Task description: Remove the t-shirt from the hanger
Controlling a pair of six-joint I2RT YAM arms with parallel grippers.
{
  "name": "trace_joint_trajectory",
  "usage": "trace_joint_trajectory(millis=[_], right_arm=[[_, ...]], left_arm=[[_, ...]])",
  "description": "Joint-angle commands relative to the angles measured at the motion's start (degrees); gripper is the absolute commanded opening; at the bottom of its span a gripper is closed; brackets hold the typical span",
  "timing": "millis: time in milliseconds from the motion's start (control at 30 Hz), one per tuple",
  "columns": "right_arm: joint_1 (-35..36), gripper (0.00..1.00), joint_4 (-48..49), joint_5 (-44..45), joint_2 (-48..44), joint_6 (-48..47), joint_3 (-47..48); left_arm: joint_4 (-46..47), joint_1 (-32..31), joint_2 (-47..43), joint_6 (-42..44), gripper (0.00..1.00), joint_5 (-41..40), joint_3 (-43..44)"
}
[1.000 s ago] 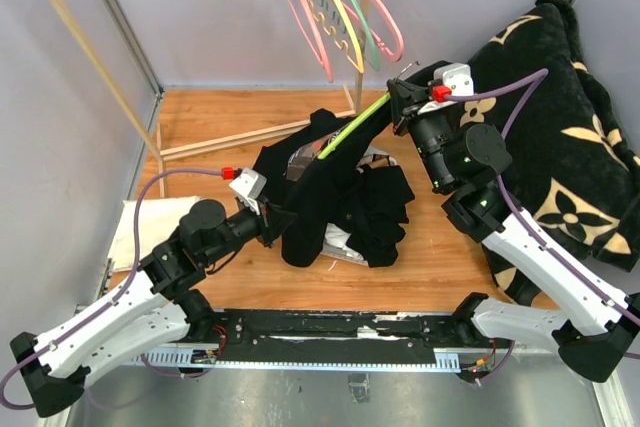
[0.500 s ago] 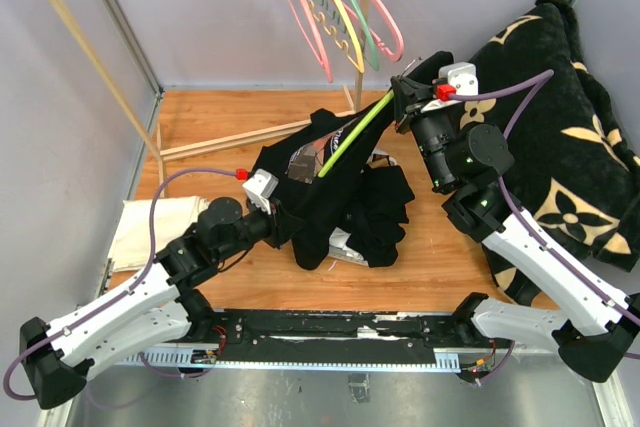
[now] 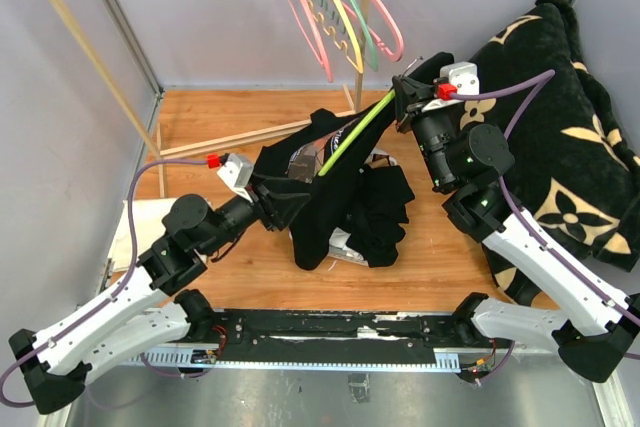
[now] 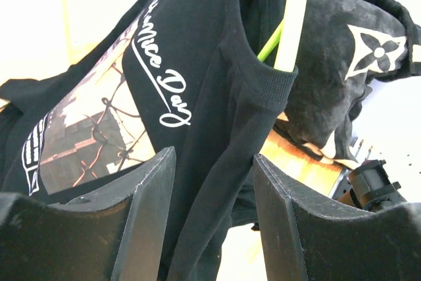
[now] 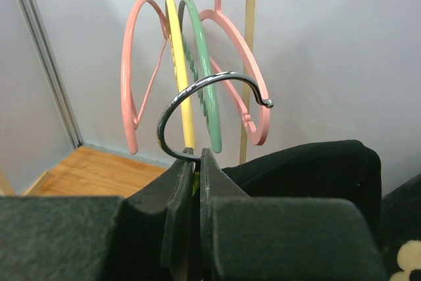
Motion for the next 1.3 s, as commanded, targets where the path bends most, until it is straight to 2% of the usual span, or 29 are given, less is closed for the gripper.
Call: trace_joint_trajectory(millis=[0,333,633,867,1133,1200,1267], right_arm=[[-0.7,0.01,4.3,-0.5,-1.8,0.1,1.9],[-0.7,0.01,4.0,-0.6,-1.8,0.1,2.3],[-0.7,0.01,3.9,-0.6,-1.3,0.3,2.7],[-0.7,0.01,4.1,-0.7,-0.9,0.5,3.1],[-0.7,0.01,4.3,-0.8,-0.8,0.5,3.3],[-0.7,0.01,4.4,-0.8,-0.9,0.5,3.4],[-0.8,0.01,4.4,-0.8,-0.8,0.5,3.3]], left_arm=[[3.4,-0.4,2.9,2.0,0.54,1.9,1.8],[3.5,-0.4,4.0,1.4,0.5,5.6,1.9],[5.0,-0.4,0.0,1.6,0.52,9.5,0.3],[4.3,-0.4,2.2,1.6,0.53,12.3,0.1],[4.2,-0.4,5.1,1.9,0.52,9.8,-1.4],[4.1,-0.4,5.2,2.2,0.5,8.8,-1.4],[3.9,-0.4,5.3,2.4,0.43,8.4,-1.4]])
